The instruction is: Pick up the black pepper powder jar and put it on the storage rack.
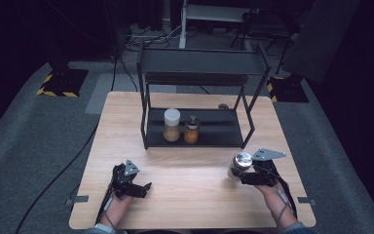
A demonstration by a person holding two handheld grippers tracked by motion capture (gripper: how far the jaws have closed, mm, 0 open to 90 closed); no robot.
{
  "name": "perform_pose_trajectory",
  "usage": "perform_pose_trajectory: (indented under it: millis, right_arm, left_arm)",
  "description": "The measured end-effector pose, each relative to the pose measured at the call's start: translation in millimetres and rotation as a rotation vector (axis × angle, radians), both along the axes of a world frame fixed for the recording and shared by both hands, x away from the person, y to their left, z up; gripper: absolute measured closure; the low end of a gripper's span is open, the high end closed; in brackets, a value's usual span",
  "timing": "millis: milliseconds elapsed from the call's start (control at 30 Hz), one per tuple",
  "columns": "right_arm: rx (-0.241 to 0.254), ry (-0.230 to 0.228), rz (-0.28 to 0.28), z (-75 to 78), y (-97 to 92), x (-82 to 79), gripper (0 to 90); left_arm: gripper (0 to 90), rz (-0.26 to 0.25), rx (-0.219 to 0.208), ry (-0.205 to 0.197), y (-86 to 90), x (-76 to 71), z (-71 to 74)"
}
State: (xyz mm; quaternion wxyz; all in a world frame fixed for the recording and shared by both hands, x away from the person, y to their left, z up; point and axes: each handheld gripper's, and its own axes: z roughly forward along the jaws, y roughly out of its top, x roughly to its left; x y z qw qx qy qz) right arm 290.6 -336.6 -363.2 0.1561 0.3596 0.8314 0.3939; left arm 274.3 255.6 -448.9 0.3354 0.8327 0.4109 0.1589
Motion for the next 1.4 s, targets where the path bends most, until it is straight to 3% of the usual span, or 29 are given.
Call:
perform_pose_trajectory:
  millis: [567,1100,1400]
  right_arm:
    - [0.000,-0.032,-0.023,45.5,-0.4,36.9,30.4]
    - [-0.023,-0.048,-0.017,59.2,21.4,82.9,30.5]
    - [-0.053,-0.044,-0.020,51.7,42.4,108.8,30.5]
  left_arm:
    - [0.0,0.001,-0.001,0.001,-0.3,0.4,0.0]
    - [0.0,0.001,0.000,0.001,-0.3,0.4,0.0]
    - [0.0,0.000,0.000,0.001,-0.2,0.4,0.0]
